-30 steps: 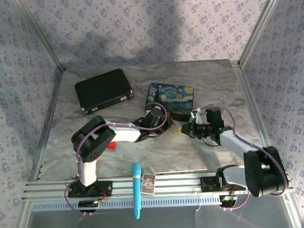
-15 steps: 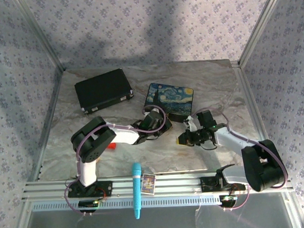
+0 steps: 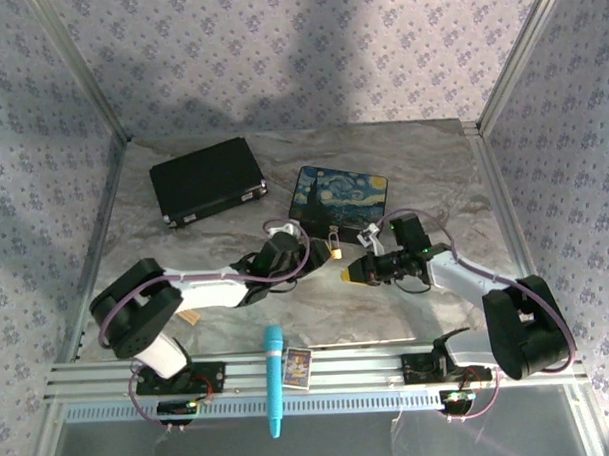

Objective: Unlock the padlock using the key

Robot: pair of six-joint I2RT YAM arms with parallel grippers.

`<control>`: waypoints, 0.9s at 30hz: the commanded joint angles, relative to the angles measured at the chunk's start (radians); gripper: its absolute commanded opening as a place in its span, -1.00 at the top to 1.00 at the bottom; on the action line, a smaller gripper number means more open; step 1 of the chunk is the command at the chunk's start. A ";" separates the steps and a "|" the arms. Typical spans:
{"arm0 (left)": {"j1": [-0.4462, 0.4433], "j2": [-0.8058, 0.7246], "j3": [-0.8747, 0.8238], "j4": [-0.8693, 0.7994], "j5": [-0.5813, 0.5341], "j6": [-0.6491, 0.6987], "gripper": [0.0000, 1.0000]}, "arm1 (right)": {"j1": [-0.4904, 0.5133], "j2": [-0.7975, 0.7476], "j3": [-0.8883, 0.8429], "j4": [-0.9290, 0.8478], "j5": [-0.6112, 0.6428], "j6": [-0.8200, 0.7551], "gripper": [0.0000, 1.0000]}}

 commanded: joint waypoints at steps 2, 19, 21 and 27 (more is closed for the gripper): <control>-0.012 -0.071 -0.040 0.171 0.074 0.115 0.16 | 0.030 0.008 0.049 0.056 -0.119 0.038 1.00; -0.028 -0.119 -0.054 0.082 0.107 0.141 0.62 | 0.063 0.016 0.060 0.189 -0.138 0.112 1.00; -0.028 -0.123 -0.054 0.079 0.108 0.140 0.73 | 0.064 0.016 0.058 0.189 -0.128 0.112 1.00; -0.029 -0.120 -0.061 0.098 0.130 0.146 0.98 | 0.064 0.026 0.066 0.217 -0.103 0.136 1.00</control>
